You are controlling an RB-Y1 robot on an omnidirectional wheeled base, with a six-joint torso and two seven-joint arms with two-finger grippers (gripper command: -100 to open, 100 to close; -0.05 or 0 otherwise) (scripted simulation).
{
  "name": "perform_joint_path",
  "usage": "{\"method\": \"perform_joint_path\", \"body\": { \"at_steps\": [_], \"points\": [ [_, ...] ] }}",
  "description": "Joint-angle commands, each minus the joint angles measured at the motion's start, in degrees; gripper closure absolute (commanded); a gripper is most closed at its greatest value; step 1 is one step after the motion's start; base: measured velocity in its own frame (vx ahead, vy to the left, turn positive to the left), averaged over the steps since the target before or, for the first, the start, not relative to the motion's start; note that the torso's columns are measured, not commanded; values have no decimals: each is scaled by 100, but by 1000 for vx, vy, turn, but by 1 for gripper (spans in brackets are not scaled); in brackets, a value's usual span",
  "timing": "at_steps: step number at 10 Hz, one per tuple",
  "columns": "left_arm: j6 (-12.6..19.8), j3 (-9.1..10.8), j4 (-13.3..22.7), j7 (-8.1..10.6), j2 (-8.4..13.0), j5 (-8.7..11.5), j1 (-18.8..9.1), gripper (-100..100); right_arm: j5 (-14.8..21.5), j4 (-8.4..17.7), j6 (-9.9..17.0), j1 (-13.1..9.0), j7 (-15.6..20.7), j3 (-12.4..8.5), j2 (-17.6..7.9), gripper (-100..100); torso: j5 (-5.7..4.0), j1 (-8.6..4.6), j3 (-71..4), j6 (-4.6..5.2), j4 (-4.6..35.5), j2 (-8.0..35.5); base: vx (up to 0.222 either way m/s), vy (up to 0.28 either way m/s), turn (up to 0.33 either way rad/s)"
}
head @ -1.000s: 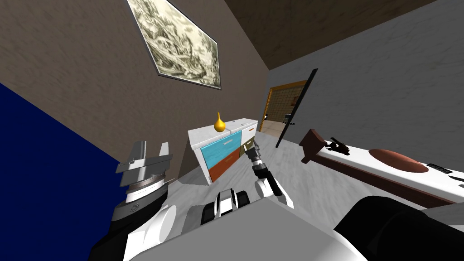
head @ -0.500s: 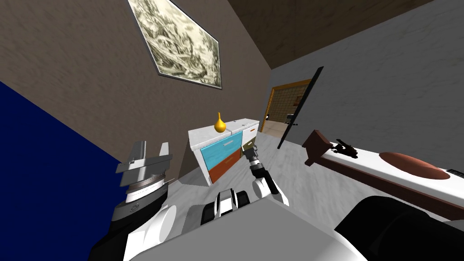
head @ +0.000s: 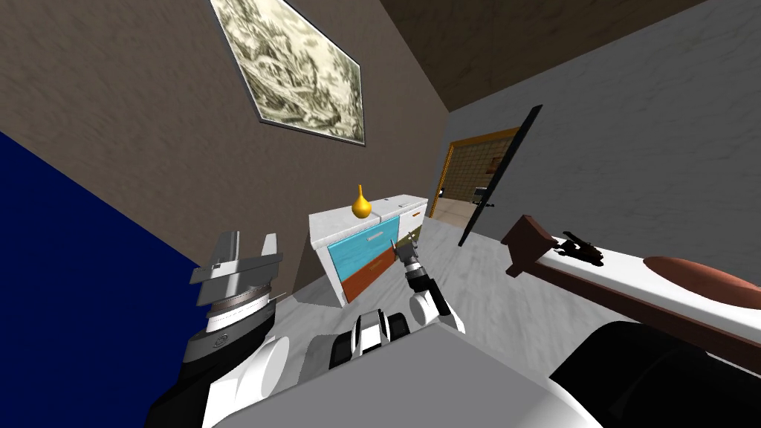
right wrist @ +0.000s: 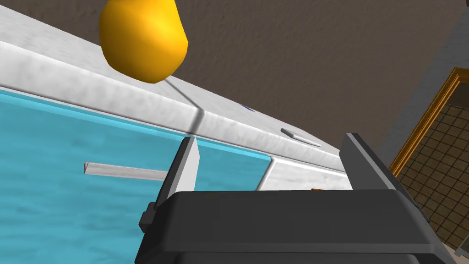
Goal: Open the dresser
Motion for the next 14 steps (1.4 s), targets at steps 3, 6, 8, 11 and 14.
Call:
{"method": "perform_joint_path", "body": {
  "at_steps": [3,6,8,11,14],
  "points": [
    [0,0,0,0,0,0,0,0,-651,288,-13,-205,-701,301,-21,-100,2,6,0,2,0,2,49,-22,51],
    [0,0,0,0,0,0,0,0,-966,417,-20,-290,-1110,428,-22,-100,0,1,0,-1,0,0,45,-26,41],
    [0,0,0,0,0,0,0,0,-1244,552,-28,-378,-1413,556,-19,-100,1,3,-2,0,-1,-4,54,-26,43],
    [0,0,0,0,0,0,0,0,-1748,834,-42,-555,-1903,809,-6,-100,1,4,2,1,1,5,44,-28,53],
    [0,0,0,0,0,0,0,0,-2071,980,-49,-643,-2313,934,6,-100,1,3,-1,0,-1,-2,46,-24,41]
  ]
}}
